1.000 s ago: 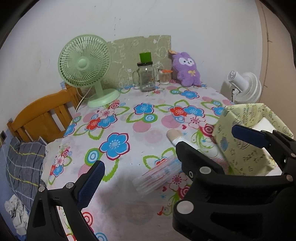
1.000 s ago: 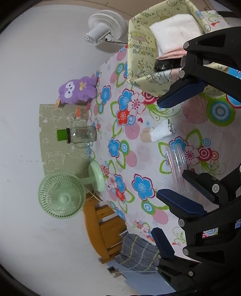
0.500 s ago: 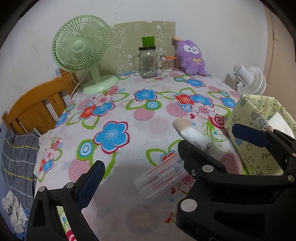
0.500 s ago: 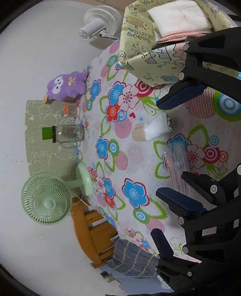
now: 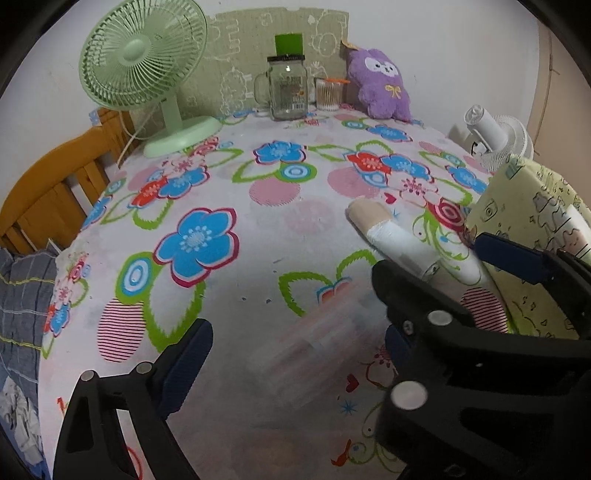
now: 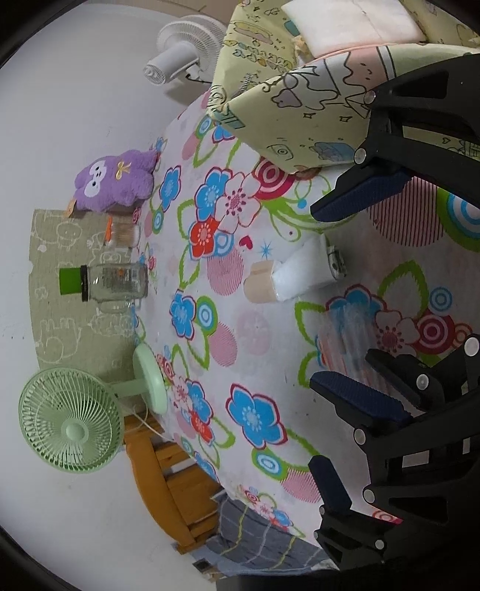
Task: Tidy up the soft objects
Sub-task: 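Move the left gripper to the clear tube while the right gripper approaches the white rolled cloth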
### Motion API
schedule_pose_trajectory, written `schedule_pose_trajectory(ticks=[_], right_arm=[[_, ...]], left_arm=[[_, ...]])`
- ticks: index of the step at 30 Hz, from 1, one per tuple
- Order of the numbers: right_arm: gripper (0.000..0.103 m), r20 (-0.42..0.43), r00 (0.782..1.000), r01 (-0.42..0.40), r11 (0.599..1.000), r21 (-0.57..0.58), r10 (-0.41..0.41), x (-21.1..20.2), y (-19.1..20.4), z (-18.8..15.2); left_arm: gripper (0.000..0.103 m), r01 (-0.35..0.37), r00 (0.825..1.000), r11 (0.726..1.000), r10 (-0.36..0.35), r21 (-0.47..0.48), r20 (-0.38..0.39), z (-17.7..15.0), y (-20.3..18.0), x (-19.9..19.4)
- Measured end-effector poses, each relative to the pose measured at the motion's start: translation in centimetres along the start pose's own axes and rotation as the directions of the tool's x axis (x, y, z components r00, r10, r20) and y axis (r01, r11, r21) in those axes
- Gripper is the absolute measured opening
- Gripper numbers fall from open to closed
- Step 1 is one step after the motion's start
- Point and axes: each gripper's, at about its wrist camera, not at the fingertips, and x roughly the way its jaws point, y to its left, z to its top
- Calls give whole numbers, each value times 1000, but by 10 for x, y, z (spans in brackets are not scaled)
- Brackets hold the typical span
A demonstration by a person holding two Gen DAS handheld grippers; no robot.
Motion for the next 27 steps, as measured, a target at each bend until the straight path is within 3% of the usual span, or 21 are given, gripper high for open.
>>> schedule_pose_trajectory(ticks=[9,13,17,27], right_arm=[[86,-55,998,7,1000,27,-5,16,-5,-7],[86,-62,998,8,999,31,-6,20,-6,-7],[86,-61,998,9,999,31,-7,22,-5,-5],[86,-26,1000,-8,1000,24,9,23,0,7]], left_arm=[[80,9,1000,1000,-9,11,-17,-1,-2,14],[61,50,999,998,-50,24,-1,0,-5,13],[47,42,999,999,-43,24,18,1,-4,12],[35,-6,999,999,8,-46,31,9,10,13]])
